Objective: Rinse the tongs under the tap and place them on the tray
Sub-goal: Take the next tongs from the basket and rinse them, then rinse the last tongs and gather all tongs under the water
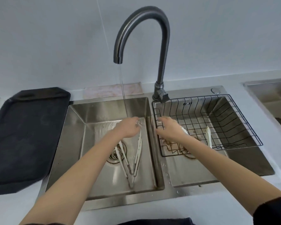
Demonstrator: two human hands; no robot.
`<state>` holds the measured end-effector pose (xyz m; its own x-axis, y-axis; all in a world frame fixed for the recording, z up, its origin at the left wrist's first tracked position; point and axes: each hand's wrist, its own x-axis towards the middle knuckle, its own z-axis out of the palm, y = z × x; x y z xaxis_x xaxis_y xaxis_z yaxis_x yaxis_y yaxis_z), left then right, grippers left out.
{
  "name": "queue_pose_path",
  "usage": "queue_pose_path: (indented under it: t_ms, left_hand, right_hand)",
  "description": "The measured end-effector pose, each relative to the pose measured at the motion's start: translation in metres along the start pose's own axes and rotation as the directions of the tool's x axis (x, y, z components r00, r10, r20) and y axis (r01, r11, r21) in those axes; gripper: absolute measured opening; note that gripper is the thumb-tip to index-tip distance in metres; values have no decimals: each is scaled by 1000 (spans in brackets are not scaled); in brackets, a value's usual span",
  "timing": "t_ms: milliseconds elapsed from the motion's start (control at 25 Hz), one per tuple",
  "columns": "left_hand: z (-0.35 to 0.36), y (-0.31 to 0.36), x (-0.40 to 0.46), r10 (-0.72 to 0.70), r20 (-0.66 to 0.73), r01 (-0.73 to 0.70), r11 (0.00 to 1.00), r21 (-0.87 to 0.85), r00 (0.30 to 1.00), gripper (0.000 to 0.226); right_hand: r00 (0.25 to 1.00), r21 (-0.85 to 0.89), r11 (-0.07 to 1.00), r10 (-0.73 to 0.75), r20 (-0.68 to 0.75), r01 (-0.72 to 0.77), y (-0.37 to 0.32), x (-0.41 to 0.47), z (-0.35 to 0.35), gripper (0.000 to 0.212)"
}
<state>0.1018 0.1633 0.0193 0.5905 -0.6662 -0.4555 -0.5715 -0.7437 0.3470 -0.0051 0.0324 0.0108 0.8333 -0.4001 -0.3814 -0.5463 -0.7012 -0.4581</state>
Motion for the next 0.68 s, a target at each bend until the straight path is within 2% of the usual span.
queue_pose_path:
  t_ms: [160,320,480,680]
  left_hand:
    - [5,44,12,113,23,-115,989,89,993,50]
    - [19,87,24,157,84,-169,972,164,984,53]
    - [38,119,32,171,108,-189,966,177,979,49]
    - [65,134,48,127,186,-150,982,113,974,45]
  right_hand:
    - [995,-66,992,104,-15,-104,41,-14,-19,59]
    - [976,-49,974,218,-20,-219,87,-24,-34,56]
    - [951,17,950,310,6,-310,125,-26,-39,57]
    - [925,74,923,373,72,-378,148,-21,-38,56]
